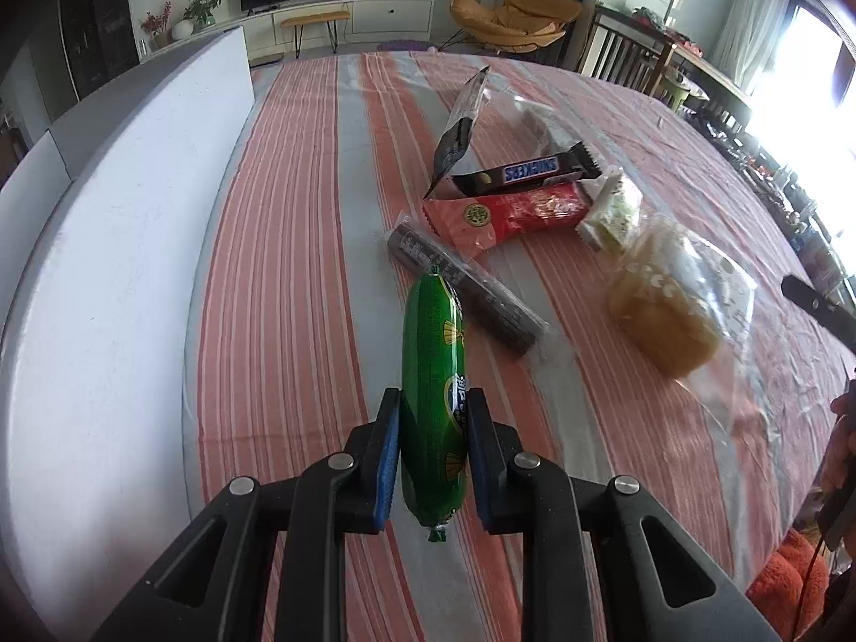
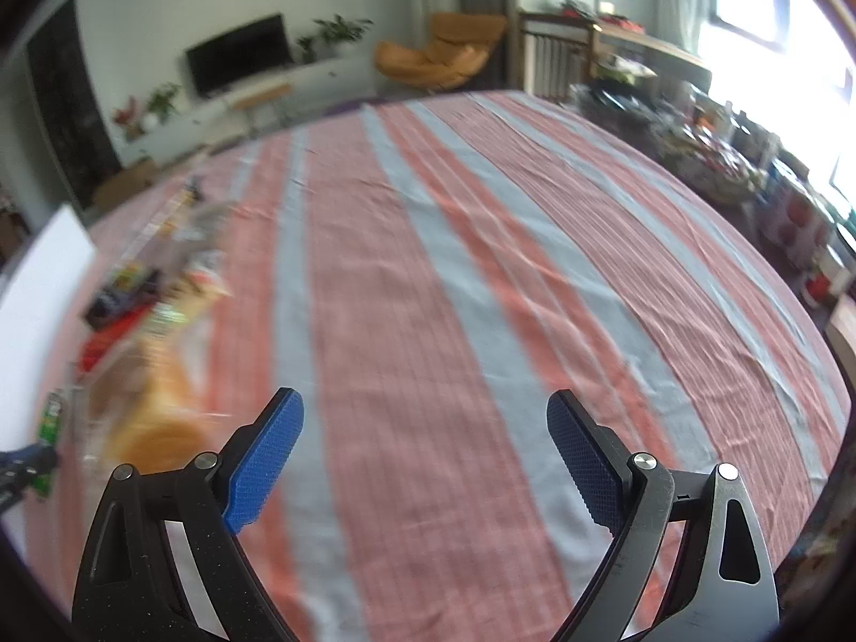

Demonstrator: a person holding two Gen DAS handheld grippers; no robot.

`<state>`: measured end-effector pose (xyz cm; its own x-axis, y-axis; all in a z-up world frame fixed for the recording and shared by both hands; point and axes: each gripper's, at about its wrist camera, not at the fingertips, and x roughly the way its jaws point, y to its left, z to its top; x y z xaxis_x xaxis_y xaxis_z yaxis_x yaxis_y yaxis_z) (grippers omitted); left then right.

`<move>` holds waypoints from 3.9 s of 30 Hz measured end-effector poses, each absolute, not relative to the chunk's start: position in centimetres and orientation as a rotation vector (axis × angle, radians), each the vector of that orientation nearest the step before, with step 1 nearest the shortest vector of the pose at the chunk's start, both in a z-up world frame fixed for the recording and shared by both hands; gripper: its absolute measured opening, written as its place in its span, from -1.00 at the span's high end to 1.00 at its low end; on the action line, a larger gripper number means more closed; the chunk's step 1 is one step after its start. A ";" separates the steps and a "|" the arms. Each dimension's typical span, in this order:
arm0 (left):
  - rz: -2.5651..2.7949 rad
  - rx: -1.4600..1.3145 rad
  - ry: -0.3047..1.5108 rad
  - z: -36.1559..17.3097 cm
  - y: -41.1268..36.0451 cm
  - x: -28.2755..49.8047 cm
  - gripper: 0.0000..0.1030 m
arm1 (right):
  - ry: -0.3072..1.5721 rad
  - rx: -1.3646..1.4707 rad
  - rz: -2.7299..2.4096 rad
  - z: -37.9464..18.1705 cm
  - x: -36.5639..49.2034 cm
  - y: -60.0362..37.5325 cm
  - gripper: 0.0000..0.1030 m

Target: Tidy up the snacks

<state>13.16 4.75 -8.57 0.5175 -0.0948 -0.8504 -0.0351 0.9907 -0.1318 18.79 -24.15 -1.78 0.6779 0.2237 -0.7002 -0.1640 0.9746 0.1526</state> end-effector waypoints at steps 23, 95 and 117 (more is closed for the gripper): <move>-0.116 -0.230 0.832 2.7 12.3 -4.0 0.56 | 1.228 -0.175 0.512 -8.1 24.1 0.7 0.32; -0.063 0.028 0.953 -12.4 0.4 14.3 -1.00 | 0.931 0.156 -0.299 -8.7 15.1 -23.9 -0.67; -0.064 0.028 0.953 -12.4 0.5 14.3 -1.00 | 0.933 0.154 -0.299 -8.7 15.2 -23.9 -0.70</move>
